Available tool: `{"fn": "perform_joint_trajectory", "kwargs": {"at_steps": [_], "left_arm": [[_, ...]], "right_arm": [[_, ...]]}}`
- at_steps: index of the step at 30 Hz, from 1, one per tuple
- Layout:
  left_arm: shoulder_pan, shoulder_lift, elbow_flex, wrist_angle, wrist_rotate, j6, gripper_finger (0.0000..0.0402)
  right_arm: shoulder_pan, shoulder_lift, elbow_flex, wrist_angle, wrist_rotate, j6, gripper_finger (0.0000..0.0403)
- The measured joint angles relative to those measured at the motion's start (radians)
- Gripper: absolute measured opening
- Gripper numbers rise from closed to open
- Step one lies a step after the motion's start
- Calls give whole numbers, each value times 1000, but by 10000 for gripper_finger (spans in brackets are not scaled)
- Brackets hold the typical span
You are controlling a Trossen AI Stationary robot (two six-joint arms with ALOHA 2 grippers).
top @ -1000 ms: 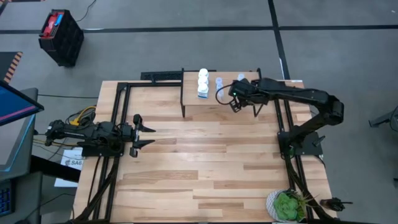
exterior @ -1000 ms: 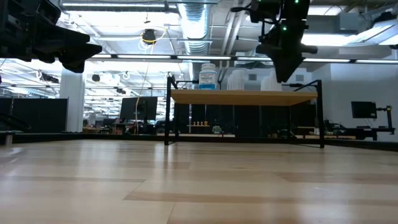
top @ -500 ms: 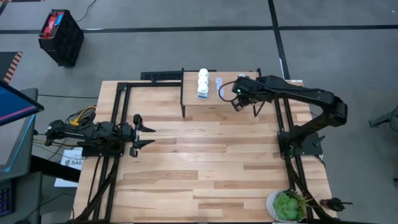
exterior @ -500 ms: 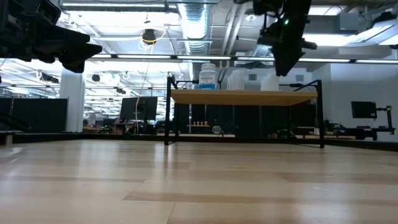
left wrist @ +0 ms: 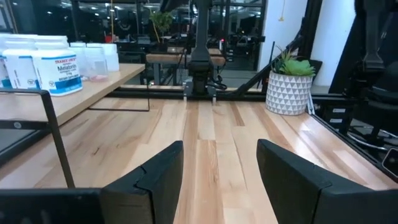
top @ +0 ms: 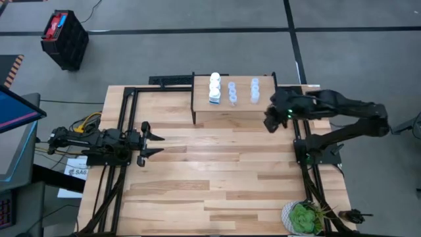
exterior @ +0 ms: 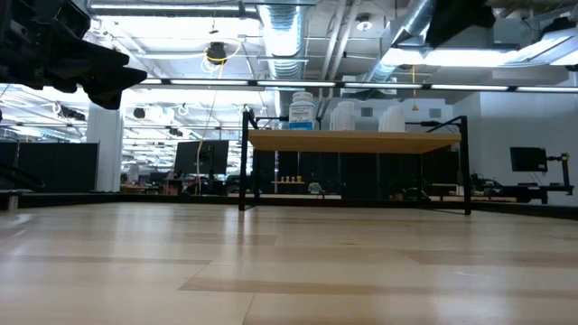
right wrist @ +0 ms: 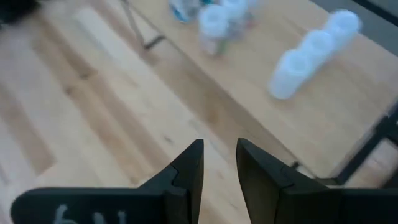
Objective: Pick and place medicine bottles onto shelf by color
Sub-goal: Return to Home Position
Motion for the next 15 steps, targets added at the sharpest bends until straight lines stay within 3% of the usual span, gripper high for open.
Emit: {"fn": "perform_joint_trajectory", "kwargs": {"at_steps": [5, 9, 15], "left_arm": [[0, 0, -23, 56, 65, -31, 194], [0, 0, -24, 63, 60, -52, 194], [0, 0, -24, 67, 60, -139, 194]], "right_arm": [[129, -18, -16, 28, 0, 12, 118], [250, -15, -84, 98, 0, -152, 118], [435, -93, -291, 355, 29, -248, 118]]}}
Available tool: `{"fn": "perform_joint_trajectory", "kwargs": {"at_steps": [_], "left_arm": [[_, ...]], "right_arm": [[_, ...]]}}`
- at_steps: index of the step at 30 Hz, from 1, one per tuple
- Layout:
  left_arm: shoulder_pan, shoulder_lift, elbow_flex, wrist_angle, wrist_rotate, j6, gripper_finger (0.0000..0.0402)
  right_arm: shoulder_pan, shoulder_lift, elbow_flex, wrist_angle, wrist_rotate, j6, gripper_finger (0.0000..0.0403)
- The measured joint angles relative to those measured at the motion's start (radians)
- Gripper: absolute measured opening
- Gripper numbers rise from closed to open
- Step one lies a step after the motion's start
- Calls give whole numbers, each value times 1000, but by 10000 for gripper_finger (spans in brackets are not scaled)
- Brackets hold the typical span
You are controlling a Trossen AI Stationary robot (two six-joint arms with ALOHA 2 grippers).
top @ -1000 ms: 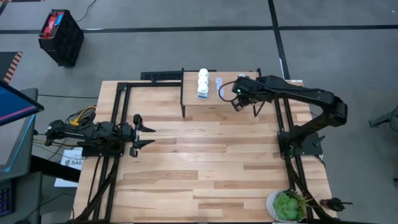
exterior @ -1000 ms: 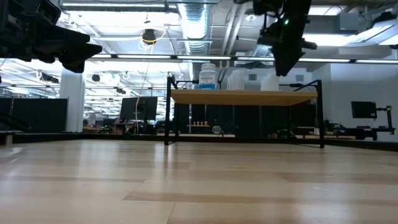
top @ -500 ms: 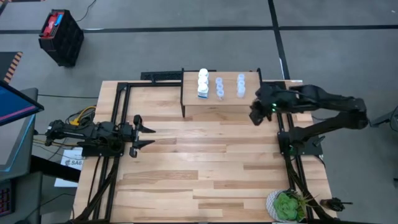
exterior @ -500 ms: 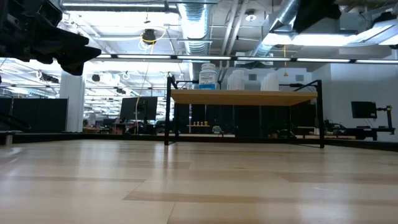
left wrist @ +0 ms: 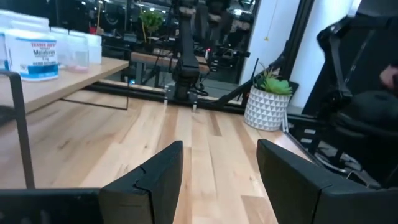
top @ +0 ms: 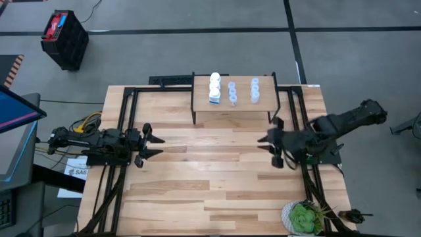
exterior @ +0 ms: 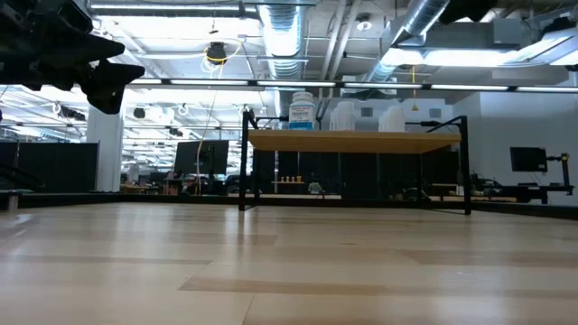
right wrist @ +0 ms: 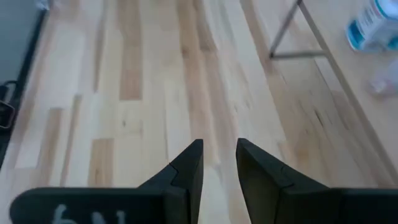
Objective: Pick and place medicine bottles onto shelf by color
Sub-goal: Return to Home Position
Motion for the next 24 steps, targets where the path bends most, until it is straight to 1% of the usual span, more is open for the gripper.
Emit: {"fn": "perform_joint_trajectory", "kwargs": {"at_steps": [4, 8, 11, 12, 14, 17, 21, 24], "left_arm": [[0, 0, -1, 1, 0, -39, 194], [0, 0, -1, 1, 0, -39, 194], [0, 0, -2, 2, 0, -37, 194], [0, 0, -2, 2, 0, -40, 194], [0, 0, -2, 3, 0, -41, 194], [0, 0, -2, 3, 0, -38, 194], [0, 0, -2, 3, 0, -41, 194], [0, 0, -3, 3, 1, -41, 194]], "right_arm": [[77, -131, -220, 213, 96, -4, 118], [87, -289, -472, 500, 176, -25, 118], [52, -381, -628, 763, 172, -114, 118], [38, -401, -669, 843, 152, -157, 118], [5, -434, -736, 946, 107, -238, 118], [-53, -473, -791, 1005, 58, -304, 118], [-121, -536, -849, 990, 1, -302, 118], [-151, -598, -888, 998, -47, -299, 118]]}}
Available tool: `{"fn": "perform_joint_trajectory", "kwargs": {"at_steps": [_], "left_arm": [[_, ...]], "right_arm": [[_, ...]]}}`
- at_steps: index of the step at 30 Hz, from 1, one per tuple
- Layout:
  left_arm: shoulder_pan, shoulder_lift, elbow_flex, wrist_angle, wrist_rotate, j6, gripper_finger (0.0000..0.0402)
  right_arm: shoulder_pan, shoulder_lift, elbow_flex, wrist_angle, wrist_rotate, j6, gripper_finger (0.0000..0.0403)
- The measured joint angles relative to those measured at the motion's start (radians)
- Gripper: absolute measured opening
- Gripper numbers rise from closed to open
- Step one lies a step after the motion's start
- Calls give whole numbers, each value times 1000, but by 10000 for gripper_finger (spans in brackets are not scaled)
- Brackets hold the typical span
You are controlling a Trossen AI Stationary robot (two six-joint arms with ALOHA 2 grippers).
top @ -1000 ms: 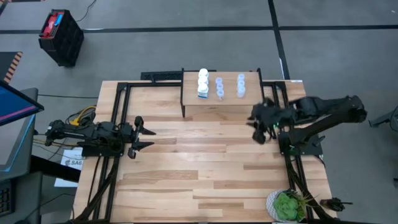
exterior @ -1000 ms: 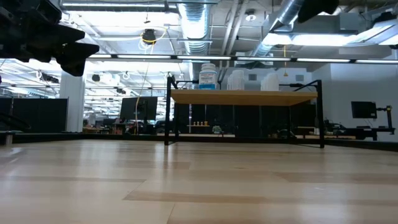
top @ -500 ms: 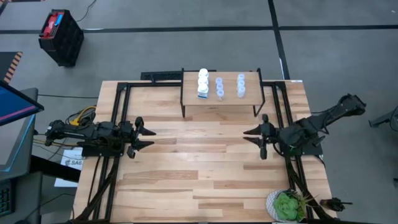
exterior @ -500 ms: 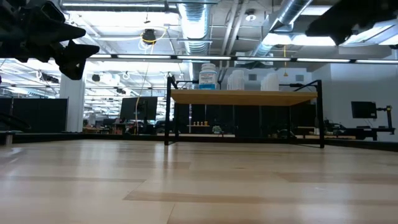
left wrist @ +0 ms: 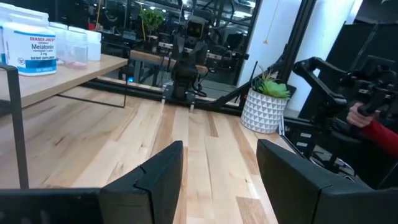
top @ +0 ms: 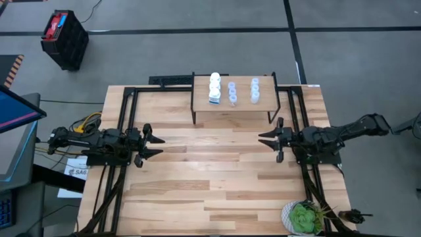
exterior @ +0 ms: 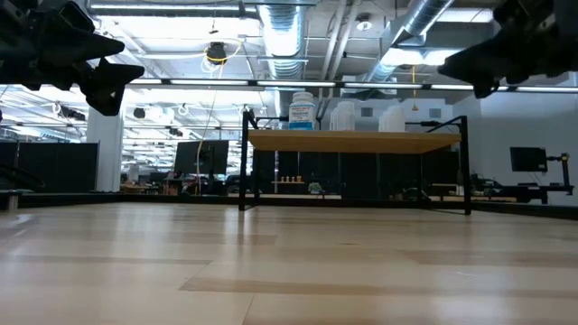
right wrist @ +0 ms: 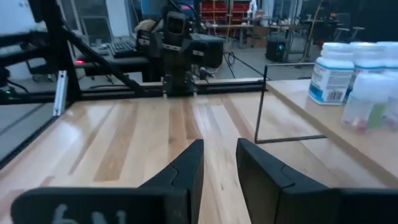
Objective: Pick and place medicine bottles onto shelf by color
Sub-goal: Return to Home Position
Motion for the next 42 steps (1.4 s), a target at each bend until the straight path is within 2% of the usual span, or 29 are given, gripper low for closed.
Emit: {"fn": "perform_joint_trajectory", "kwargs": {"at_steps": [11, 20, 34, 36, 40, 42], "left_arm": [[0, 0, 0, 0, 0, -1, 194], [0, 0, 0, 0, 0, -1, 194], [0, 0, 0, 0, 0, -1, 194], [0, 0, 0, 0, 0, -1, 194], [0, 0, 0, 0, 0, -2, 194], [0, 0, 0, 0, 0, -1, 194]], "right_arm": [[-22, -199, -141, -28, -10, -11, 118], [-22, -325, -147, -103, -10, -102, 118], [-22, -323, -148, -111, 20, -252, 118], [-22, -322, -149, -113, 20, -252, 118], [-22, -322, -149, -115, 11, -130, 118], [-22, -322, -149, -126, -57, -157, 118]]}}
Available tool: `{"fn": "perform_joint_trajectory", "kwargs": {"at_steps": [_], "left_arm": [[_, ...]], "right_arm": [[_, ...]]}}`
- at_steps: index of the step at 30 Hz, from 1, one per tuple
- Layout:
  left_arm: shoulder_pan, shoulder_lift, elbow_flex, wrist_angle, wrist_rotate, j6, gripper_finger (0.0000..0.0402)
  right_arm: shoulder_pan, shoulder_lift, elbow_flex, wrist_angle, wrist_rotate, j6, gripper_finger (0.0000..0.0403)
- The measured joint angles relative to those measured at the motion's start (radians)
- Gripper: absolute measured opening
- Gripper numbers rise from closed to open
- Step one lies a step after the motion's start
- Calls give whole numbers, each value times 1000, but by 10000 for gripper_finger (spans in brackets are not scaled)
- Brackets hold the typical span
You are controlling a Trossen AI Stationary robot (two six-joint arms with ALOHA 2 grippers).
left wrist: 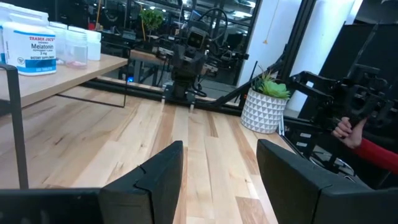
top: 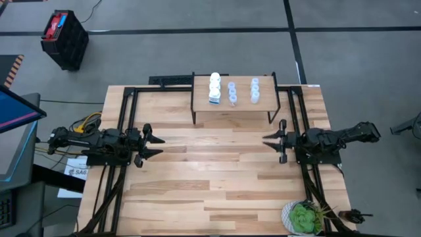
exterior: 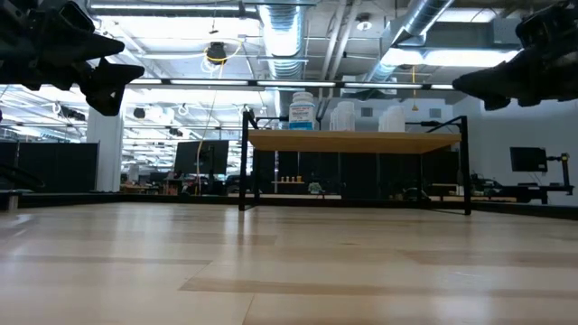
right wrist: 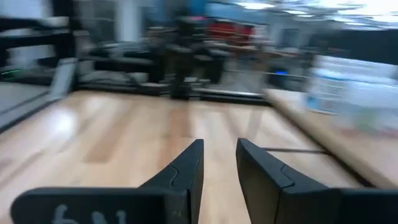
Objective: Pick and place medicine bottles onto shelf by color
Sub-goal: Return to Home Position
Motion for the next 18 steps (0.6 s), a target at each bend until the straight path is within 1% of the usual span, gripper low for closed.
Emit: {"fn": "perform_joint_trajectory", "kwargs": {"at_steps": [3, 5, 12, 18], "left_arm": [[0, 0, 0, 0, 0, 0, 194], [0, 0, 0, 0, 0, 0, 194], [0, 0, 0, 0, 0, 0, 194], [0, 0, 0, 0, 0, 0, 194]], "right_arm": [[0, 0, 0, -18, -133, -7, 118], [0, 9, 0, -24, -178, -3, 118], [-17, 40, -1, -25, -180, 4, 118], [-77, 68, -1, -25, -185, 42, 118]]}}
